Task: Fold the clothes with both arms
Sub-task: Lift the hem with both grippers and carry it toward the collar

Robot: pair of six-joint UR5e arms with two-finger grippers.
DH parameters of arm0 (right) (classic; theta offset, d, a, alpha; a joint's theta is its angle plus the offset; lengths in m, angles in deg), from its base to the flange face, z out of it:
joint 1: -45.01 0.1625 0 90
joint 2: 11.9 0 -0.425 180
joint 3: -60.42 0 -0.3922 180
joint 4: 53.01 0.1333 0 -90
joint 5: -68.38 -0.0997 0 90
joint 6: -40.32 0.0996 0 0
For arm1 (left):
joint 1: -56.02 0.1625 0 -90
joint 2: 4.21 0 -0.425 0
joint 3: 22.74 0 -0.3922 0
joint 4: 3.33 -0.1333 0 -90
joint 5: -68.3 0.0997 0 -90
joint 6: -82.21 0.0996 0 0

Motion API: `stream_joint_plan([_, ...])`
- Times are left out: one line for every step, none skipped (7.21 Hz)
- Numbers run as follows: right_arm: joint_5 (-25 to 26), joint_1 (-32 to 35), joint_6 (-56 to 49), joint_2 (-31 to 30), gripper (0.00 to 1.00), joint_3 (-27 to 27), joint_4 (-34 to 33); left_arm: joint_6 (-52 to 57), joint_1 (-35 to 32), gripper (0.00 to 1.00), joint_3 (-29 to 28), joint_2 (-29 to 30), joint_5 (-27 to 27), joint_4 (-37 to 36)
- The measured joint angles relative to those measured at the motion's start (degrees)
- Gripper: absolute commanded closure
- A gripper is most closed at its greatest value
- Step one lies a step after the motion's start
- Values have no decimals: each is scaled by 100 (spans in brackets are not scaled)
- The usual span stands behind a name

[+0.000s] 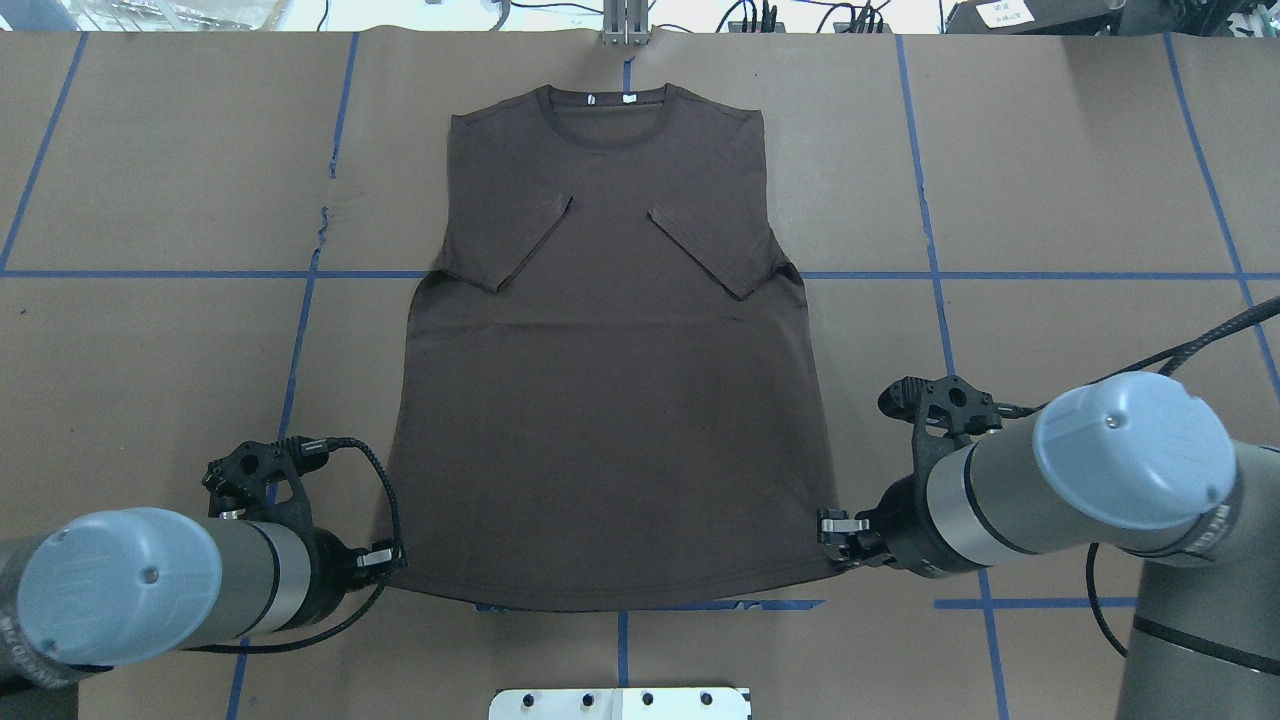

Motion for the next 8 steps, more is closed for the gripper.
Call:
stream_joint_plan([-269, 16, 0, -225, 100, -287, 11, -1, 250, 100, 464, -3, -38, -432])
stream_joint_plan([-395, 32, -2, -368, 100, -474, 19, -22, 482, 100, 846, 0, -82, -762])
stream_joint_plan([-446, 88, -27, -417, 100, -515, 23, -26, 591, 100, 1043, 21, -110, -909])
stream_joint_plan([-489, 256, -197, -395, 100, -420, 27, 25, 592, 100, 1123, 58, -164, -955])
stream_joint_plan([-618, 592, -586, -301, 100, -187, 33, 171, 424, 100, 1123, 152, -239, -964])
stream_joint_plan([-859, 1025, -941, -87, 100, 132, 38, 450, -2, 100, 1008, 345, -334, -972])
stream_joint_plan([-1099, 1449, -1116, 292, 100, 537, 41, 787, -554, 100, 740, 604, -515, -983])
stream_joint_plan([-1190, 1760, -1182, 729, 100, 984, 42, 1126, -1102, 100, 285, 950, -694, -991])
